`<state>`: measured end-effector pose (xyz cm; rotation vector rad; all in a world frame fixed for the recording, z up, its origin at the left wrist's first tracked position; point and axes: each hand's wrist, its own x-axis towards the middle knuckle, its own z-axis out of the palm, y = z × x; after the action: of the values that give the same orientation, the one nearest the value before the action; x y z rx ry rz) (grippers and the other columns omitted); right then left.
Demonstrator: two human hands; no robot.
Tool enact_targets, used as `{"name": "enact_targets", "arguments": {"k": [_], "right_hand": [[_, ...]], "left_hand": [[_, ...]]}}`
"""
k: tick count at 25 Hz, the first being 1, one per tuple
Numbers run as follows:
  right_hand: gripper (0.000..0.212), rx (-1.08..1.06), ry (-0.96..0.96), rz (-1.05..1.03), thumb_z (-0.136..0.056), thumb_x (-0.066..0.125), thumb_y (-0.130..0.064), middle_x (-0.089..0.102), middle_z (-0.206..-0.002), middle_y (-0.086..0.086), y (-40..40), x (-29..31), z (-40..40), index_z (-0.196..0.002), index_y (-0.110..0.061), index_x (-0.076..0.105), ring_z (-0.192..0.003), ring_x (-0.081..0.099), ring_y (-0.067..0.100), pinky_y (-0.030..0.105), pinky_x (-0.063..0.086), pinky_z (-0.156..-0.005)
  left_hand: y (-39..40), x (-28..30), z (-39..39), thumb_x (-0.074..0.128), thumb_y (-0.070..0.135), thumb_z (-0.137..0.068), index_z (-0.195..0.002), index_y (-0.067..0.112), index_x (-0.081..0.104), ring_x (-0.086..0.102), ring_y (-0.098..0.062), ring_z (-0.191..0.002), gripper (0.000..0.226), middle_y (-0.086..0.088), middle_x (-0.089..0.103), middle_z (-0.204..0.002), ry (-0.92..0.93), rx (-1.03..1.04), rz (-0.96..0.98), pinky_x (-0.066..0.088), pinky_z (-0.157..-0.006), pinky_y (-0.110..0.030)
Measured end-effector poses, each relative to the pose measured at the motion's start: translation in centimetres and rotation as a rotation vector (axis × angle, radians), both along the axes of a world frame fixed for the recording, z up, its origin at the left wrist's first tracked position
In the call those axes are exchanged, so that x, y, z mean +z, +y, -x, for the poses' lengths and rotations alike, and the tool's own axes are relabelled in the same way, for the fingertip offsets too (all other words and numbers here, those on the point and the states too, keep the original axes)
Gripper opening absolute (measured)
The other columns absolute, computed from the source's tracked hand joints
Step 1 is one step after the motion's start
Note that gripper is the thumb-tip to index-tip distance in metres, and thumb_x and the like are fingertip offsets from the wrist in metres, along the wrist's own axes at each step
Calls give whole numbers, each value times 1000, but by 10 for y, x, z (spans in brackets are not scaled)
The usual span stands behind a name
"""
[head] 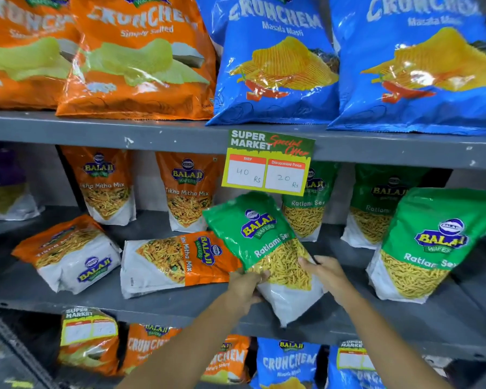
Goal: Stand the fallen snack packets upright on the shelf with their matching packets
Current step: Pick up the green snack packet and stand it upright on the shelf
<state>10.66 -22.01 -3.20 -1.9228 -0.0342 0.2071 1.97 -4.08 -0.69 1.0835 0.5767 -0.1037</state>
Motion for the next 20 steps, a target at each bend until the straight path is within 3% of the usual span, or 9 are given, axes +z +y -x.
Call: {"name": "enact_targets", "arguments": {"k": [3,5,7,11,13,15,17,20], "right_hand": [[43,-32,-58,-97,-67,76,-36,45,-65,8,-2,3,28,-64,1,55,-63,42,17,28,27,-52],[53,-62,-103,-130,-66,77,-37,43,-67,10,-4,3,43,-69,8,50,-61,40,20,25,27,-48],[46,-93,-137,-129,-71,74,-32,35,-62,11,-5,3,52,-66,4,47,-56,33,21,21,25,-40],[46,-127,-173,-147,-73,74,-29,36,-65,13,-12,0,60,-72,10,50,-56,31,23,20,27,-33],[49,-157,-171,-157,-73,74,-26,41,-65,15,-16,-6,59,-77,17,49,-57,37,22,22,31,-39],[48,-191,-178,-189,-73,74,-22,50,-68,17,-20,-12,56,-83,18,51,-64,45,22,29,36,-54],[42,-220,-187,-206,-73,74,-20,52,-68,25,-24,-16,50,-82,15,53,-70,48,23,35,36,-63],[30,-216,-198,-210,-75,72,-18,63,-81,32,-32,-17,35,-84,7,58,-73,54,25,37,39,-66]], "left_hand": [[8,9,4,49,-14,-85,-79,14,52,57,-15,-71,29,-4,60,-78,-72,-34,-84,48,-72,-36],[12,13,6,49,-14,-85,-79,15,57,57,-13,-72,31,-2,62,-79,-120,-89,-148,48,-66,-32],[13,17,5,50,-13,-86,-86,12,58,58,-13,-74,27,-1,63,-82,-144,-128,-188,49,-67,-29],[5,18,1,49,-13,-86,-80,18,56,58,-19,-89,32,-5,63,-91,-130,-152,-222,50,-75,-30],[-3,15,-3,51,-10,-86,-83,18,58,58,-21,-97,29,-9,65,-102,-124,-160,-272,50,-84,-36],[-12,11,-11,51,-9,-86,-100,12,59,58,-25,-103,26,-12,65,-112,-142,-178,-327,48,-92,-39],[-21,10,-22,47,-11,-87,-119,8,53,57,-28,-111,38,-11,63,-114,-151,-191,-357,48,-96,-42],[-34,11,-43,41,-18,-85,-128,7,48,54,-26,-114,51,-8,60,-112,-200,-217,-361,45,-101,-40]]}}
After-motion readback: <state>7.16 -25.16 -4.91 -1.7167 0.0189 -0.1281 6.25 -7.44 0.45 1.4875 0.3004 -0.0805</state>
